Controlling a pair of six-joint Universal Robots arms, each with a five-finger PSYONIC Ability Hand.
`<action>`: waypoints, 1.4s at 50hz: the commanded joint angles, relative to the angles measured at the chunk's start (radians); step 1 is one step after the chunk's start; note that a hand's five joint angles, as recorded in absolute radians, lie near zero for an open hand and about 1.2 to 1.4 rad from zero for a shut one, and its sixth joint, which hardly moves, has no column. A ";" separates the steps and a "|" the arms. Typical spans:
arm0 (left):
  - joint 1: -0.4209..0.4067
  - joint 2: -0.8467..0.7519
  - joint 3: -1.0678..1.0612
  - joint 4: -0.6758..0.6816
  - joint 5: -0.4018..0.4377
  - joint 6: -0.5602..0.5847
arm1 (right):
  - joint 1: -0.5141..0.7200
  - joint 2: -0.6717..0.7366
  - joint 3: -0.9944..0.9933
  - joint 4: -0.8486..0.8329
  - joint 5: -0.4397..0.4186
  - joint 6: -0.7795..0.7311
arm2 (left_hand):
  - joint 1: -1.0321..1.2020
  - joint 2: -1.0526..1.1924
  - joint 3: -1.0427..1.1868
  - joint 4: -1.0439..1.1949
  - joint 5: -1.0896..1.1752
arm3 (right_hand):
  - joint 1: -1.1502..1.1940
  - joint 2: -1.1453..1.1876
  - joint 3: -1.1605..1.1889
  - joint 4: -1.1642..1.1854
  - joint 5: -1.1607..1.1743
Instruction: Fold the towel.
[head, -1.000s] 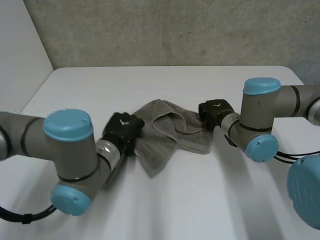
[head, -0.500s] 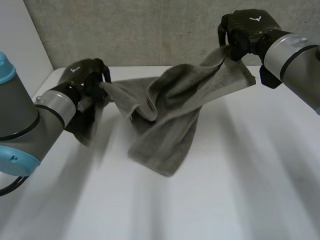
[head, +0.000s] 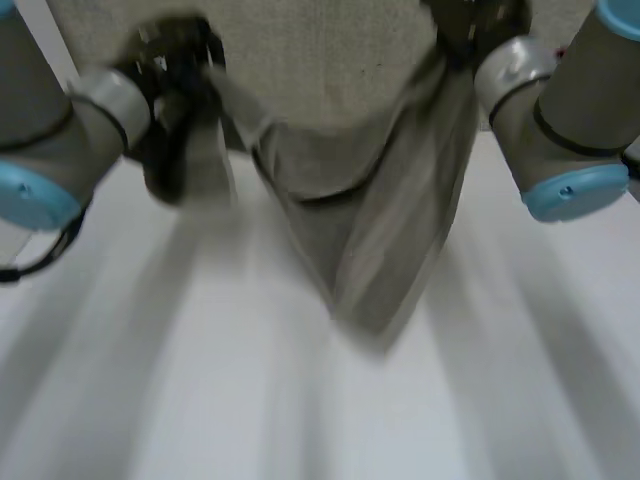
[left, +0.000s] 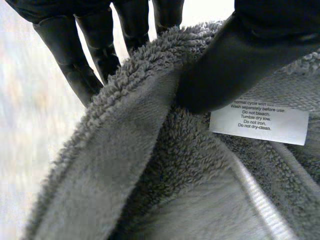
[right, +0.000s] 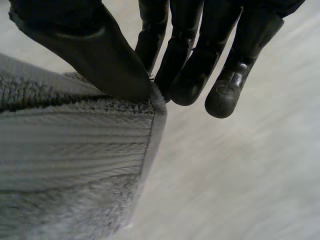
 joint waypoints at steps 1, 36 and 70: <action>0.007 0.004 0.138 0.037 0.006 -0.034 | 0.000 -0.160 0.187 -0.294 -0.004 0.009 | -0.039 -0.090 -0.147 -0.125 -0.261 | 0.076 0.097 0.059 0.064 0.055; 0.129 -0.005 -0.801 0.316 0.149 0.576 | -0.004 -0.094 0.733 0.188 -0.136 -0.088 | -0.640 -0.692 -0.748 -0.726 -0.862 | 0.076 0.097 0.059 0.064 0.055; -0.128 0.066 -0.991 0.521 -0.081 0.593 | 0.008 -0.079 0.789 0.127 -0.136 -0.079 | -0.895 -0.947 -1.004 -0.982 -1.118 | 0.076 0.097 0.059 0.064 0.055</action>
